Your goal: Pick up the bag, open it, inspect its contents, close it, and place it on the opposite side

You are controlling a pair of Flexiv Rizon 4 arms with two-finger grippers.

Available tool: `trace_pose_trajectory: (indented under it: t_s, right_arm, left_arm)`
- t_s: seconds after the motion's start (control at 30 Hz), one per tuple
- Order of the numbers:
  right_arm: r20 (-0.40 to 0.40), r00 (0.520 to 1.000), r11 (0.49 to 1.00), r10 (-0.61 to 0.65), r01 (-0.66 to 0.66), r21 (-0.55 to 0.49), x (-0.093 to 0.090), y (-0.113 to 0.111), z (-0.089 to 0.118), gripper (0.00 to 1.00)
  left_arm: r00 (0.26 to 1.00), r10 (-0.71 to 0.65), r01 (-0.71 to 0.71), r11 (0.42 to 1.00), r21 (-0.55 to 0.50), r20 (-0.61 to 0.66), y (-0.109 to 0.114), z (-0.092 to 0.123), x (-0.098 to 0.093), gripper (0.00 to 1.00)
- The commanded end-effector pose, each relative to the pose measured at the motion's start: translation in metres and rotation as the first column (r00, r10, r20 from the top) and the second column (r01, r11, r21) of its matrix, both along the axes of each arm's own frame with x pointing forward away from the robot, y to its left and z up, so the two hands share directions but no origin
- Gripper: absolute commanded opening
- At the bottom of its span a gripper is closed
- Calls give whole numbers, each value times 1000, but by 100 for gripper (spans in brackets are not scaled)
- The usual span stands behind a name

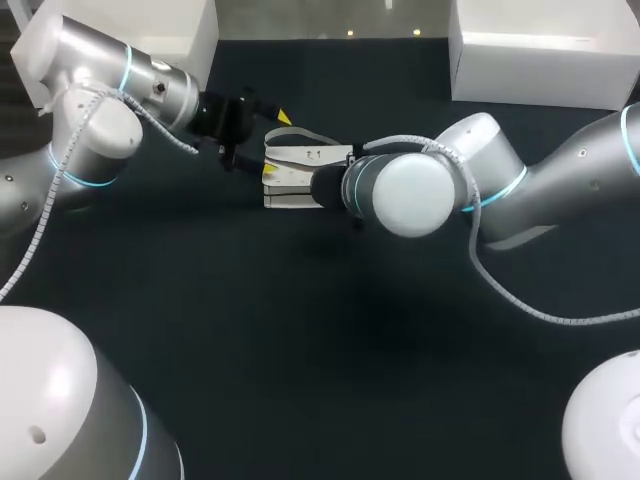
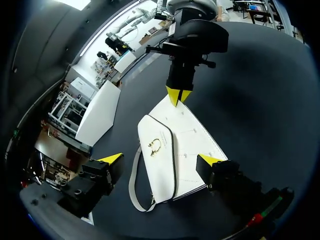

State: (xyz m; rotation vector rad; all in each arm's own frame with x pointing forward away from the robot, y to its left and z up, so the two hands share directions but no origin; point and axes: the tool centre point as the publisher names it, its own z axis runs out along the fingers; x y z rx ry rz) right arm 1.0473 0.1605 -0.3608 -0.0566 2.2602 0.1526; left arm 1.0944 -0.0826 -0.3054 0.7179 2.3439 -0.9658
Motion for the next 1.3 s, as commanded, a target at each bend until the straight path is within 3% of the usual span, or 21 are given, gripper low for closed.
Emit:
trace_pose_trajectory:
  t_s: [0.03,0.37,0.6,0.7,0.73,0.77,0.9,1.13,1.23,1.3]
  right_arm:
    - [109,994,1000,-25,23,21,-3,4,-2,0]
    - [112,993,999,-32,29,27,-3,4,-1,0]
    - [112,993,999,-32,29,27,-3,4,-1,0]
    - [112,993,999,-32,29,27,-3,4,-1,0]
    - [112,993,999,-32,29,27,-3,4,-1,0]
    - [112,993,999,-32,29,27,-3,4,-1,0]
    - [112,993,999,-32,29,27,-3,4,-1,0]
    - [112,993,999,-32,29,27,-3,4,-1,0]
    - [112,993,999,-32,29,27,-3,4,-1,0]
    - [112,993,999,-32,29,27,-3,4,-1,0]
  left_arm:
    - [1000,-4,4,1000,-12,7,1,-2,0,100]
    - [1000,-17,17,1000,-19,22,0,-1,6,100]
    - [1000,-19,19,1000,-9,12,-6,-8,11,80]
    - [1000,-24,24,1000,-14,-3,-10,-13,11,65]
    - [1000,-26,26,1000,-16,-7,-11,-15,11,51]
    - [999,-30,30,999,-18,-13,-12,-16,11,48]
    - [999,-40,40,999,-23,-27,-13,-21,9,55]
    - [998,-48,48,999,-1,-38,-15,-29,8,54]
    - [998,-42,42,999,4,-47,-15,-32,10,47]
    - [998,-38,38,999,3,-51,-15,-32,11,37]
